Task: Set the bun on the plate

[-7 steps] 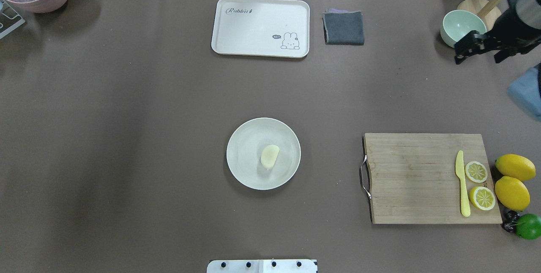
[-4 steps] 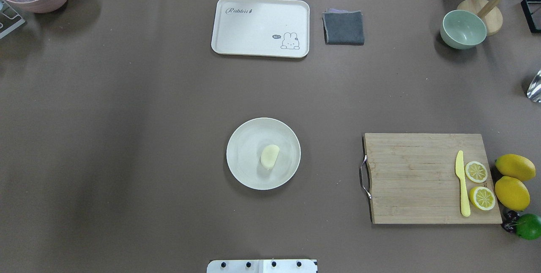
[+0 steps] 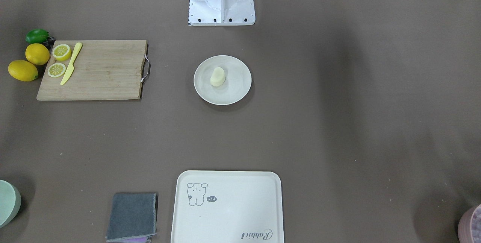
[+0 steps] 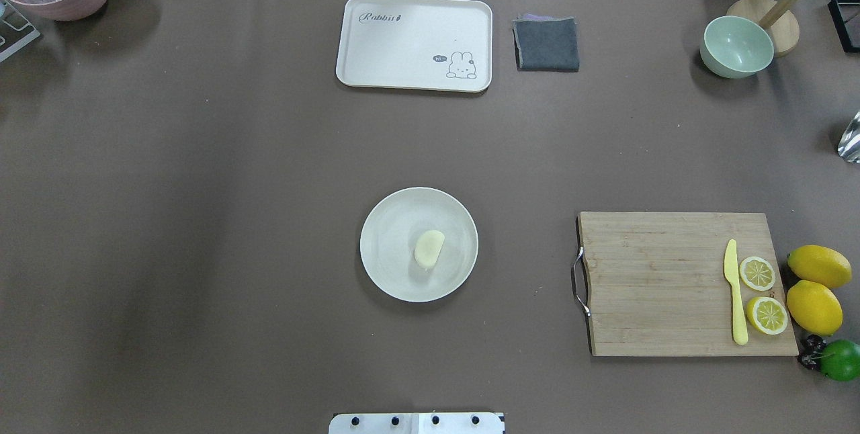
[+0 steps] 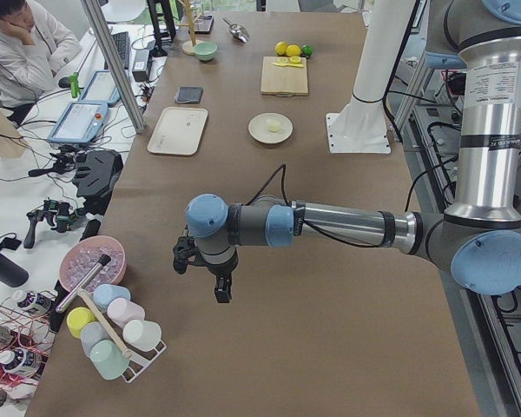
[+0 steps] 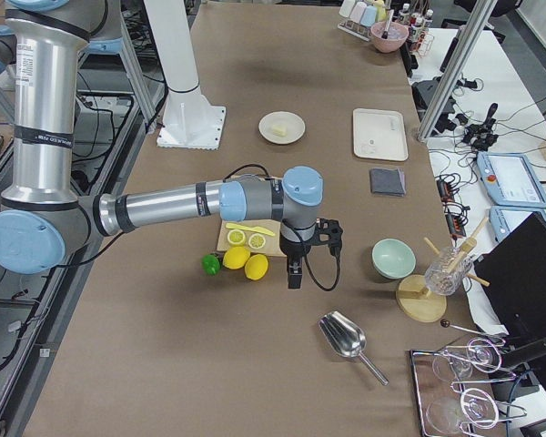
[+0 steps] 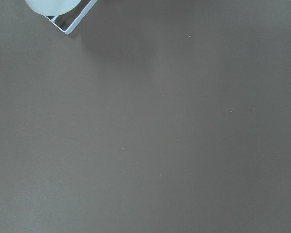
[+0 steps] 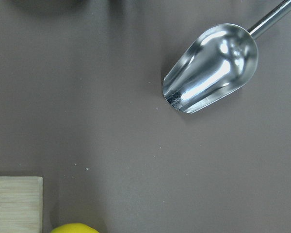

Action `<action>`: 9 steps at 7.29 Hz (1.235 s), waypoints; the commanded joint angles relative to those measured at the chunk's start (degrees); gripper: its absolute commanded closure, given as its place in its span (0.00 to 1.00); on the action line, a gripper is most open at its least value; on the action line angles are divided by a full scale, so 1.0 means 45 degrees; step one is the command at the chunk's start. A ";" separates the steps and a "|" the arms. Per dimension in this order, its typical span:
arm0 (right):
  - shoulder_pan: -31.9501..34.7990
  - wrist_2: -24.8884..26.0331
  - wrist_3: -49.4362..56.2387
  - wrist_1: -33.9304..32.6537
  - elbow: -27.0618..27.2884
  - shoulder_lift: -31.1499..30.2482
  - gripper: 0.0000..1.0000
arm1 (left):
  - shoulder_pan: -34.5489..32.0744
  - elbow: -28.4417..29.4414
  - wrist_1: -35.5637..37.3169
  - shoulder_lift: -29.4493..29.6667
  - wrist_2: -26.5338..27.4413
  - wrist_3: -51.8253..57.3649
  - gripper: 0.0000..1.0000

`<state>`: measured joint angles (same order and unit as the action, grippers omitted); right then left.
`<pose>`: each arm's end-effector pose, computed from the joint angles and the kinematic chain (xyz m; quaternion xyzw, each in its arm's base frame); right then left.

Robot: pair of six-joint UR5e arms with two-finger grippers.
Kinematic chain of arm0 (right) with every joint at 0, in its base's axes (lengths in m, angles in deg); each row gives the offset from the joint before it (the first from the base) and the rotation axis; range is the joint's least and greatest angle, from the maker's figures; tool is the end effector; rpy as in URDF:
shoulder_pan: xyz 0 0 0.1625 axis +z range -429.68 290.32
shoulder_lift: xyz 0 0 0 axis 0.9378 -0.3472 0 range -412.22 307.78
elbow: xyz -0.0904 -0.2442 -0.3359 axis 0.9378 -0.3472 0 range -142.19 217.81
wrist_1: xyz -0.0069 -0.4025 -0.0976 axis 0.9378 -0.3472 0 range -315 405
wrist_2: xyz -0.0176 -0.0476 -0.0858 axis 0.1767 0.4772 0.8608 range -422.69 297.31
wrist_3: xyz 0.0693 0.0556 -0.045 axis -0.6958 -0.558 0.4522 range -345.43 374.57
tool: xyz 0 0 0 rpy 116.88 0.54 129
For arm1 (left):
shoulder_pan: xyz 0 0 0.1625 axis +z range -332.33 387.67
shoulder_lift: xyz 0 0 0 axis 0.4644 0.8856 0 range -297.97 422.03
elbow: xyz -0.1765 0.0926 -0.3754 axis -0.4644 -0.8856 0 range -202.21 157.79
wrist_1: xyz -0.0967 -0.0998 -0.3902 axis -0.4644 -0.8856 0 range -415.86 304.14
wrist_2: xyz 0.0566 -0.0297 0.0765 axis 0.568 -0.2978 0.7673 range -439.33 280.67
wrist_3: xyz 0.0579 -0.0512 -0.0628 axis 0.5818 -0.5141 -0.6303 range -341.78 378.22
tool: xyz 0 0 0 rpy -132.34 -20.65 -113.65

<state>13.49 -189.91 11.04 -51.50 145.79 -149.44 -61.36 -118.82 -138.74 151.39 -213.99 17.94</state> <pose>0.0206 -0.4427 0.5826 0.0063 -0.3208 -0.0391 0.9463 -0.0551 -0.4845 0.6196 -0.0135 0.3798 0.0018 0.9250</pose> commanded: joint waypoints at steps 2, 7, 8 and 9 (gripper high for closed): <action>-0.0006 -0.0068 0.0199 -0.0001 -0.0654 -0.0017 0.00 | 0.0000 -0.0017 -0.0001 0.0102 0.0218 0.0005 0.02; -0.0006 0.0010 0.0296 -0.0001 -0.0911 0.0002 0.00 | 0.0000 -0.0192 -0.0001 0.0181 0.0198 -0.0015 0.02; -0.0006 0.0107 0.0335 -0.0001 -0.0911 -0.0113 0.00 | 0.0000 -0.0193 0.0019 0.0200 0.0198 -0.0015 0.02; -0.0006 0.0147 0.0355 -0.0020 -0.0949 -0.0114 0.00 | -0.0020 -0.0270 -0.0020 0.0046 0.0218 0.0005 0.02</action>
<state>13.46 -189.58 12.47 -51.52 141.69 -149.79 -61.38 -119.70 -138.72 152.09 -213.08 17.89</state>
